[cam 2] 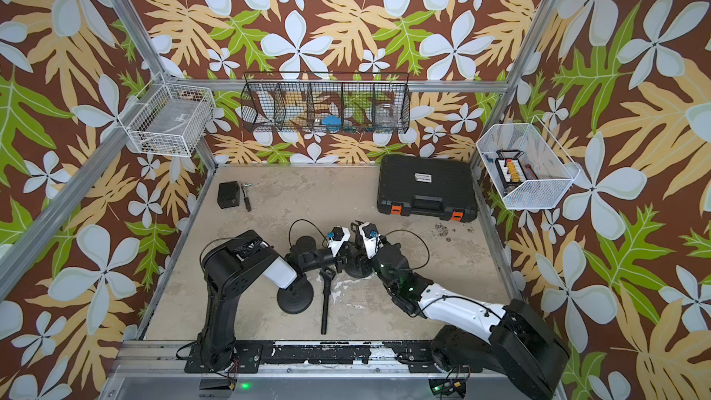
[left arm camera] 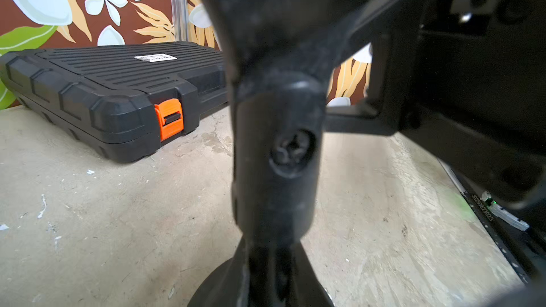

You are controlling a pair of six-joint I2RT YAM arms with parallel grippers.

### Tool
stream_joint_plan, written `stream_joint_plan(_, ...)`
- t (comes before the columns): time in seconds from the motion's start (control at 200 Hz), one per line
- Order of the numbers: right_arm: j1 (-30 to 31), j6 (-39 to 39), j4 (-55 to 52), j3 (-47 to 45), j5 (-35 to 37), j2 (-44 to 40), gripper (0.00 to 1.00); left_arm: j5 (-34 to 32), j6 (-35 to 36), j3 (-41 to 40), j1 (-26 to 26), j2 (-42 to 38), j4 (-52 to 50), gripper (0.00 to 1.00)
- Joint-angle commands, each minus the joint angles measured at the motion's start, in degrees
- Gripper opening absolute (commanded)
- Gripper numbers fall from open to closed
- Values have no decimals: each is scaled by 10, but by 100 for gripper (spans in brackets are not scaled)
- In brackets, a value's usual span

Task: Assemble a microphone stand
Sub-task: Screw the microphone stand pole into the microphone stand base.

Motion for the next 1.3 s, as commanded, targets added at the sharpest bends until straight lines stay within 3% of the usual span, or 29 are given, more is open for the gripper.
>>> stream_joint_plan(0.0, -50, -51, -12, -9, -180, -28, 69, -2, -9, 1, 1, 6, -26, 12)
stream_joint_plan(0.14, -124, -91, -15, -5, -305, -31, 60, 1, -7, -1, 1, 6, -27, 12)
stream_joint_plan(0.3, -165, -124, -3, 6, -374, -1, 57, 6, -7, 1, 1, 8, -26, 12)
stream_joint_plan(0.806, -168, -159, 18, 74, -417, 110, 48, 18, -8, 4, 1, 10, -28, 12)
stream_joint_plan(0.906, -168, -158, 17, 81, -414, 118, 31, 18, -8, 4, 1, 10, -29, 12)
stream_joint_plan(1.106, -168, -147, 24, 76, -412, 123, 21, 16, -9, 6, 1, 11, -30, 14)
stream_joint_plan(1.251, -165, -99, 54, 58, -368, 132, 0, 16, -15, -1, 1, 6, -19, 28)
stream_joint_plan(1.296, -161, -78, 73, 44, -335, 131, 0, 15, -18, -5, 1, 3, -11, 34)
